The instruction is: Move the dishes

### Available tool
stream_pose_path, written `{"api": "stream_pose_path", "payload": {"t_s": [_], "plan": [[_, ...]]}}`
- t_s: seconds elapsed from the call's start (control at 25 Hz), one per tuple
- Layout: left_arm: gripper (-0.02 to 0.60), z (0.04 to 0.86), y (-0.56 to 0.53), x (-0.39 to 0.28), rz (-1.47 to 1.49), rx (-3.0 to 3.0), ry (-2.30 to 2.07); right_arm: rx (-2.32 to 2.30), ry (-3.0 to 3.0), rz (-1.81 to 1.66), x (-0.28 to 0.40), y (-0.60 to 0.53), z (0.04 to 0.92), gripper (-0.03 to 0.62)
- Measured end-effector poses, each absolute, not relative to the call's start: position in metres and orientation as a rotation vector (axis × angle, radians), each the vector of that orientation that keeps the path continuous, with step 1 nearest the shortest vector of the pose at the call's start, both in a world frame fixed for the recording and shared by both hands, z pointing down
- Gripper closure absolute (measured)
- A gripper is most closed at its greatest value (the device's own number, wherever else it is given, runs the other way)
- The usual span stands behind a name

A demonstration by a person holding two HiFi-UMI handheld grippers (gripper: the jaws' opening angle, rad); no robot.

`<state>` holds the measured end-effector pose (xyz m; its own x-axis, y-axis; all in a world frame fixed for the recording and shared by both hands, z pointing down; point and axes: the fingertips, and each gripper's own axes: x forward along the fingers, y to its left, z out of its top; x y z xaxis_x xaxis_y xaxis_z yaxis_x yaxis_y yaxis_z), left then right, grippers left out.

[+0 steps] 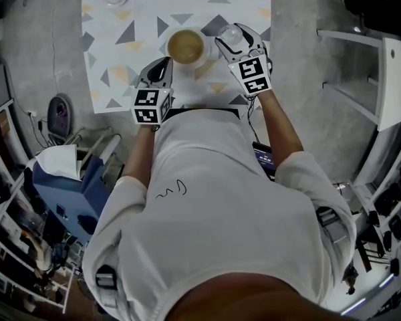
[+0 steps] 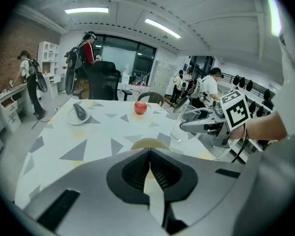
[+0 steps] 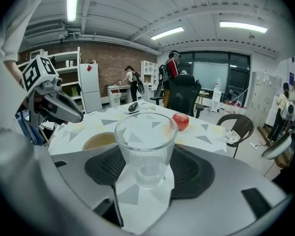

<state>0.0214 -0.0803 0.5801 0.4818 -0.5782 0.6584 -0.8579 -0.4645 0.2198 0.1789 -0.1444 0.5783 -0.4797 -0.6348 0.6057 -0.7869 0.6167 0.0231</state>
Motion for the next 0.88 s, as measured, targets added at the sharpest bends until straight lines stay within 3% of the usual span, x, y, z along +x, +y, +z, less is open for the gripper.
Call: {"api": "stream_pose_path", "payload": {"t_s": [0.88], "plan": [[0.560,0.584,-0.063,0.013,0.710,2.135,-1.241,1.011,-2.260,0.379,0.170,-0.145,0.619,0.321]]}}
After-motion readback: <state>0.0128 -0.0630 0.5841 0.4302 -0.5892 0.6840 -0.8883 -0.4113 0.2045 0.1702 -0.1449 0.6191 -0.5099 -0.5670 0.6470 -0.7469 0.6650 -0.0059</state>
